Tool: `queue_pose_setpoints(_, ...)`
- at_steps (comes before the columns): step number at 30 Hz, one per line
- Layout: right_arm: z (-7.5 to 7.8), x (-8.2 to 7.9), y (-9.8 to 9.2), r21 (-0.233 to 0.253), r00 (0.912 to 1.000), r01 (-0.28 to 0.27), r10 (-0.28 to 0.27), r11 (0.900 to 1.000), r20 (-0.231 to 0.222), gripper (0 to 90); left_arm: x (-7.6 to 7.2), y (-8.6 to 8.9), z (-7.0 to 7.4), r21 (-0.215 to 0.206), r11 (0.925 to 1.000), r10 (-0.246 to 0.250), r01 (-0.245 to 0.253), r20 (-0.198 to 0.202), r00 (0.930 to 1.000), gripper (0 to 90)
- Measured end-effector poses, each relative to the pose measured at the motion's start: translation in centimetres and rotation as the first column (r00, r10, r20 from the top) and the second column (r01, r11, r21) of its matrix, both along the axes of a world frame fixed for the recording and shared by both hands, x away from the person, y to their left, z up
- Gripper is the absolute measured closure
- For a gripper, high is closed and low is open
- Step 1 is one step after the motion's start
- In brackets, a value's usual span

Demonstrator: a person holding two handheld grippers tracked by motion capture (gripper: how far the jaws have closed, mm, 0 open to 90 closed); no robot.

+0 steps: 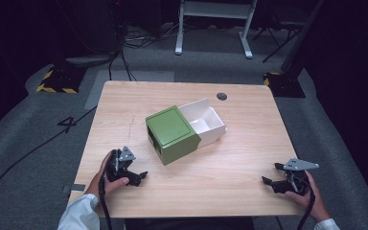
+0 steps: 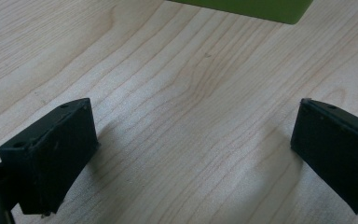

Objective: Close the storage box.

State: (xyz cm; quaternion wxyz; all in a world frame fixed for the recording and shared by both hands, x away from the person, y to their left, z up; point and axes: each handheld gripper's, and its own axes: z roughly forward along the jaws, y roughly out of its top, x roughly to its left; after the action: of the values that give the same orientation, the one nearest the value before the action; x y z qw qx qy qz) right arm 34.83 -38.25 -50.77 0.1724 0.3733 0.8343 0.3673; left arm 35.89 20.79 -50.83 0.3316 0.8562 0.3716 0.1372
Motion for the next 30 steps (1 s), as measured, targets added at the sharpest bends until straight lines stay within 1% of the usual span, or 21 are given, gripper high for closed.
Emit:
queue_pose_setpoints(12, -0.01, -0.08, 0.13, -0.002, 0.9999, 0.011, -0.011, 1.000, 0.004, 14.6, 0.05, 0.03, 0.01, 0.002, 1.0000, -0.005, 0.005, -0.002, 1.0000, 0.4)
queue_pose_setpoints(30, -0.01, -0.03, 0.15, -0.001, 1.0000, 0.002, -0.002, 1.000, 0.005, 15.0, 0.07, 0.04, 0.00, 0.001, 1.0000, -0.007, 0.007, -0.002, 1.0000, 0.3)
